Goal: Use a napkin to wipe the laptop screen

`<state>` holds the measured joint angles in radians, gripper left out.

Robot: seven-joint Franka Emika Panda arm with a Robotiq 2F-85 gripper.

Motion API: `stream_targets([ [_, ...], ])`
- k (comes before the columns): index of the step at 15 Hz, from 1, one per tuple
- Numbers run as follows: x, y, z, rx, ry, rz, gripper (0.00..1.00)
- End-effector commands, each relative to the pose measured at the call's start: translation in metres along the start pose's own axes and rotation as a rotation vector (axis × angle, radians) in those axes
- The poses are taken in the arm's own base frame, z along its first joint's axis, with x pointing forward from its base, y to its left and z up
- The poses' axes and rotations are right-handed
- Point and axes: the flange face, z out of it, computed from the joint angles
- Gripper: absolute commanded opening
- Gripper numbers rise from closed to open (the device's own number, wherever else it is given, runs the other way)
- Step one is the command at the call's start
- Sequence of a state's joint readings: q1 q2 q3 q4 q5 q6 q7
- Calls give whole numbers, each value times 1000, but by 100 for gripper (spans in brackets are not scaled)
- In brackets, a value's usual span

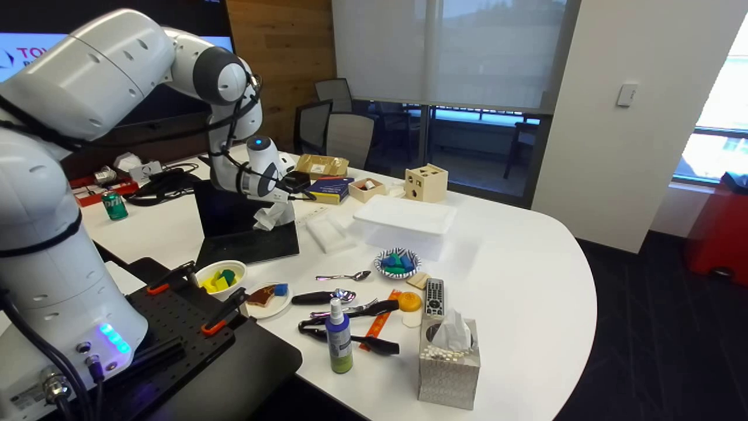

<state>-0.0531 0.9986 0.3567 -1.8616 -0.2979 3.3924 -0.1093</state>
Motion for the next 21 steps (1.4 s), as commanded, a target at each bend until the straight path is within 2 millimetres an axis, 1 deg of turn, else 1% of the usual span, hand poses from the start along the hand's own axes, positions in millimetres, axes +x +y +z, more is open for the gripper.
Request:
stream_targets([
  [1,9,1,16,3,-45,29,0],
  [5,12,-5,28,20,-74,19,0],
  [8,9,-22,33,54,-98,-2,0],
  [11,4,-43,31,84,-124,-23,0],
  [14,-1,-69,31,123,-138,-69,0],
  [16,-3,-91,33,163,-151,-108,0],
  [19,-4,-129,36,242,-194,-185,0],
  [21,-5,-151,36,289,-233,-221,0],
])
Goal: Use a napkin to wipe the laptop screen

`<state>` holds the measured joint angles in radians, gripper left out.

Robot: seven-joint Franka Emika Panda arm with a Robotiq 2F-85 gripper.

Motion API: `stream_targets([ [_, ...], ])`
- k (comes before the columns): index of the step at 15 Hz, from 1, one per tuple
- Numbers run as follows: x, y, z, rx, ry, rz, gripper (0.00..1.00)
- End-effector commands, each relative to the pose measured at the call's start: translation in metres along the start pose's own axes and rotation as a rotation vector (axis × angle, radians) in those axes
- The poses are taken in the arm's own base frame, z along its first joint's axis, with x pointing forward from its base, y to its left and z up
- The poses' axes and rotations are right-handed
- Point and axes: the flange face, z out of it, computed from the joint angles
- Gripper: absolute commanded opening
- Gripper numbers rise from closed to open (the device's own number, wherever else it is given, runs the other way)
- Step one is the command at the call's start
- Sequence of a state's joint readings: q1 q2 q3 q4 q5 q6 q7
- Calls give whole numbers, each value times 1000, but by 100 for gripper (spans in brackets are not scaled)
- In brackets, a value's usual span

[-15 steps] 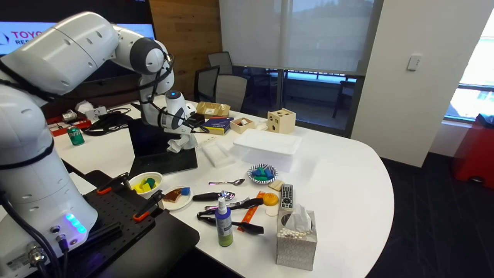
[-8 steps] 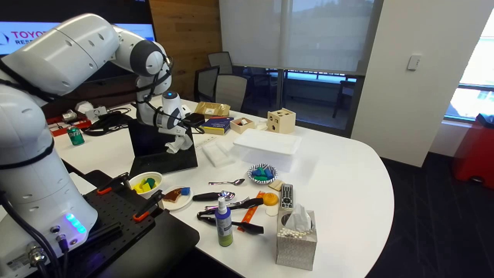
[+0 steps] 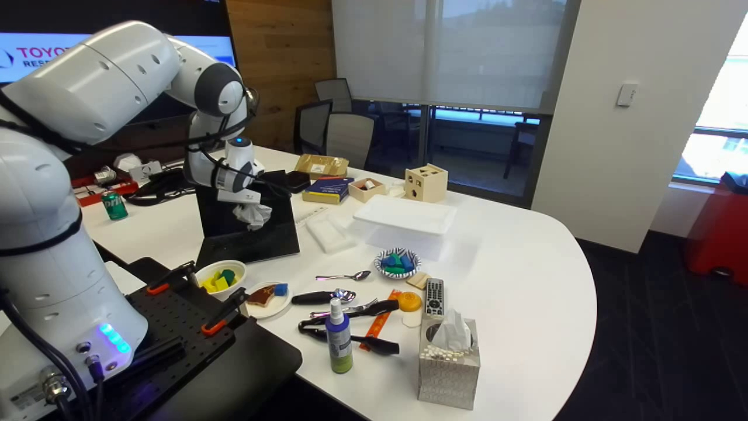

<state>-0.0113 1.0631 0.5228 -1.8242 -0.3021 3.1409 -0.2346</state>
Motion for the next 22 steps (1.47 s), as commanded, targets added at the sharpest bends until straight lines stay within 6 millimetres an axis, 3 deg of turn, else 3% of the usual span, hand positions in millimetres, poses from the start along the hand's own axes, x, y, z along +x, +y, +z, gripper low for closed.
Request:
stream_targets([
  [1,10,-39,7,82,-56,-83,0],
  [7,13,-82,23,234,-157,-201,0],
  [11,14,-97,27,281,-218,-265,0],
  [16,-1,-114,-12,181,-310,-143,0],
  [22,-12,-136,-80,-30,-286,70,0],
])
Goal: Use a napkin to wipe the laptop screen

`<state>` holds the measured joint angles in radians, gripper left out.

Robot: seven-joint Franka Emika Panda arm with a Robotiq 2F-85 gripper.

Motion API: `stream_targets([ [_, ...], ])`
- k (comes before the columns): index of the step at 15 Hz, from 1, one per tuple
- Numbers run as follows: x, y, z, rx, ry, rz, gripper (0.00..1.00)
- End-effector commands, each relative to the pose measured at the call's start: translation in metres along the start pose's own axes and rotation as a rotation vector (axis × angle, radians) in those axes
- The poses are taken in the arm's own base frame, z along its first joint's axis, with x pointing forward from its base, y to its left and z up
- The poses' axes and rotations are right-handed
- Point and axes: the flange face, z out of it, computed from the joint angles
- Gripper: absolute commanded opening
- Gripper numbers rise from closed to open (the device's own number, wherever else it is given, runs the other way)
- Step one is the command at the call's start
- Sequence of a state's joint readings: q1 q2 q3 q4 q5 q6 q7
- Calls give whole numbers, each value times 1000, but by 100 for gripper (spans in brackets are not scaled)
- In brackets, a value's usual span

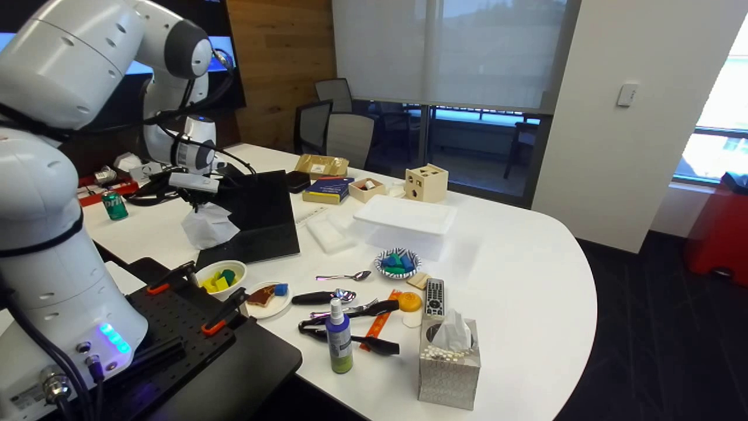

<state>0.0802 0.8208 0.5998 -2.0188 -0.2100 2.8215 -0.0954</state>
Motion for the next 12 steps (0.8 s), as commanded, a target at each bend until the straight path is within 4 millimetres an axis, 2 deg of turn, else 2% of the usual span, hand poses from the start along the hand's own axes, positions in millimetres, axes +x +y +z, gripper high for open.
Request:
stream_targets([
  [1,-22,-9,-55,-142,60,124,0],
  [3,-26,11,-77,-212,93,176,0],
  [6,-38,60,-110,-333,123,259,0],
  [10,-72,134,-140,-489,123,425,0],
  [12,-91,162,-151,-568,126,516,0],
])
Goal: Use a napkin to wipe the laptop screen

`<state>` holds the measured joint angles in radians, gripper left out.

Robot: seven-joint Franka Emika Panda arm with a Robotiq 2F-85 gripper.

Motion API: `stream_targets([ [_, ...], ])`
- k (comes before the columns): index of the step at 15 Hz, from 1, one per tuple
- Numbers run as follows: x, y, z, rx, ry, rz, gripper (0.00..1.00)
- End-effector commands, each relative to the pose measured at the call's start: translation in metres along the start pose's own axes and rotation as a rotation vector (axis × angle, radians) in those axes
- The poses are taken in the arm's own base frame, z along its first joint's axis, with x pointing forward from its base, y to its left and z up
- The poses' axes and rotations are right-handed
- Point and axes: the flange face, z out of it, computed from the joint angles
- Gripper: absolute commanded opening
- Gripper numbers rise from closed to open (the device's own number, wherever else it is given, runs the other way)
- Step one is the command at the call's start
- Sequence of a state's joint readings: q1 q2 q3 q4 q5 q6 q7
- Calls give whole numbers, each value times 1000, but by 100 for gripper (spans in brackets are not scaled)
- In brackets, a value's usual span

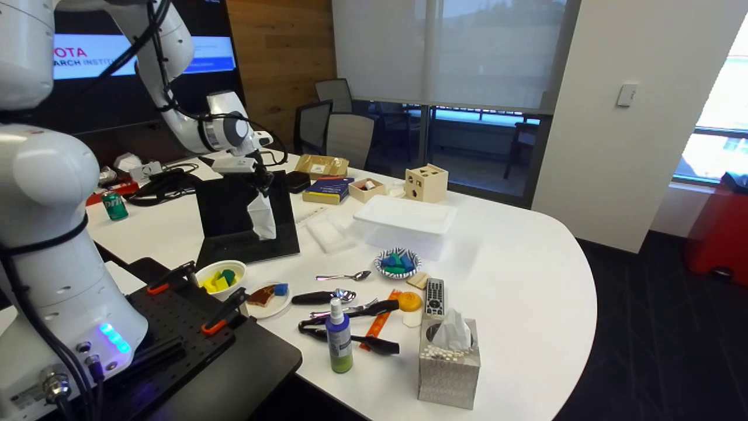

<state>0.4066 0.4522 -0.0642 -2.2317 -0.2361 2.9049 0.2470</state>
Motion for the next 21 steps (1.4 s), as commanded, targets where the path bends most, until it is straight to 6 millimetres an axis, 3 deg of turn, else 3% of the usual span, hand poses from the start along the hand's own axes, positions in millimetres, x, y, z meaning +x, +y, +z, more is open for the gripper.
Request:
stream_targets([
  [1,-18,47,-5,-128,10,152,0],
  [5,-48,91,-20,-274,3,353,0],
  [9,-98,141,-46,-381,7,568,0],
  [13,-147,216,-66,-490,-13,768,0],
  [18,-204,322,-95,-540,1,885,0],
  [21,-222,359,-110,-539,27,926,0],
])
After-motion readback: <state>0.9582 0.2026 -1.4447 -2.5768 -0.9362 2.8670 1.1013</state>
